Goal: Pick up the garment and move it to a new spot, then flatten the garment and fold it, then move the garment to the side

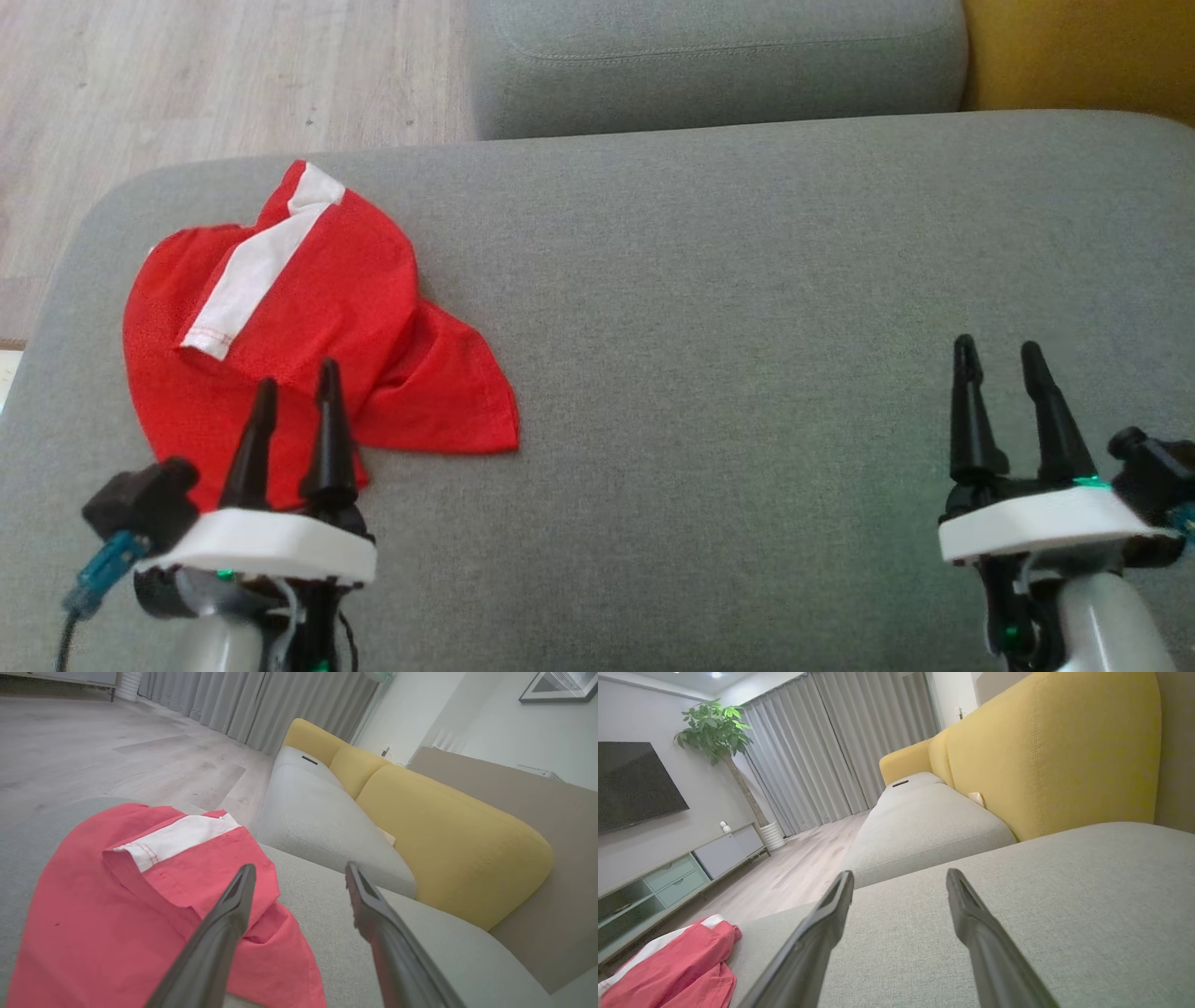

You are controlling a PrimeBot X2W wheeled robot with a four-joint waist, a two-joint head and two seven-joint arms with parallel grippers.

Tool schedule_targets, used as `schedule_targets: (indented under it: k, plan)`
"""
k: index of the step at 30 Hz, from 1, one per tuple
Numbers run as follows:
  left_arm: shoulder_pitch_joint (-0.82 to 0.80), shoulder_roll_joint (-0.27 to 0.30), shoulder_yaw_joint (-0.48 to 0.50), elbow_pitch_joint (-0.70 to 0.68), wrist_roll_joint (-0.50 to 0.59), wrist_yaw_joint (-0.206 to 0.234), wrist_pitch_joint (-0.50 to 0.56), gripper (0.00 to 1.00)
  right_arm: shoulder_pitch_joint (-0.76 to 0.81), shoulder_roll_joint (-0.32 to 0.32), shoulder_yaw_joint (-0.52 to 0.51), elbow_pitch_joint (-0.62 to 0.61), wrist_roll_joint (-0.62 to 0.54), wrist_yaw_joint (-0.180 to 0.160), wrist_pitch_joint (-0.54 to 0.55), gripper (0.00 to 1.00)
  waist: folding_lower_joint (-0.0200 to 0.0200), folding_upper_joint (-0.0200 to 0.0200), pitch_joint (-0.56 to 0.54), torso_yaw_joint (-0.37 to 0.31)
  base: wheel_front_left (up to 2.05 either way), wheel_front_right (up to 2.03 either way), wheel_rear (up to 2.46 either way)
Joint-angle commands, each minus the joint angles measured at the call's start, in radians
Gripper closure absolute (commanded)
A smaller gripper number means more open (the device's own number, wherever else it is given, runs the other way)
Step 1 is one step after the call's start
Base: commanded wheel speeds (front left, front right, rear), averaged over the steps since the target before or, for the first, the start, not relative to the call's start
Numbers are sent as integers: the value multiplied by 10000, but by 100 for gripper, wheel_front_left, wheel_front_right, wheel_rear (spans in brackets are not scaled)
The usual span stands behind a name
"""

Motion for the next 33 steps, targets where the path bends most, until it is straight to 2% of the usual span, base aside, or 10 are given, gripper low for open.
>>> schedule_targets:
  k: [1,11,20,25,28,33]
  plan:
    - [-229,210,45,-458,390,137,-148,0,-289,-74,262,-437,-432,-5,-163,0,-1,0,4,1,0,0,0]
    - [-333,927,-1125,-574,1882,1240,-469,0,-297,-81,397,-480,-2101,-6,-486,0,-1,0,-16,-24,0,0,0]
    - [-466,1490,-2143,-618,3042,1880,-732,0,-355,-87,443,-516,-3453,-6,-752,0,-1,0,-21,-84,0,0,0]
    - [-509,1552,-2389,-760,3248,2183,-849,0,-372,-89,600,-684,-3841,-6,-870,0,-1,0,-18,-69,0,0,0]
    - [-479,1420,-2301,-947,3138,2116,-937,0,-345,-91,666,-763,-3885,-7,-959,0,-1,0,-16,-47,0,0,0]
    - [-247,991,-1874,-1186,2998,1169,-1083,0,-251,-94,502,-692,-3301,-7,-1106,0,-1,0,-4,-8,0,0,0]
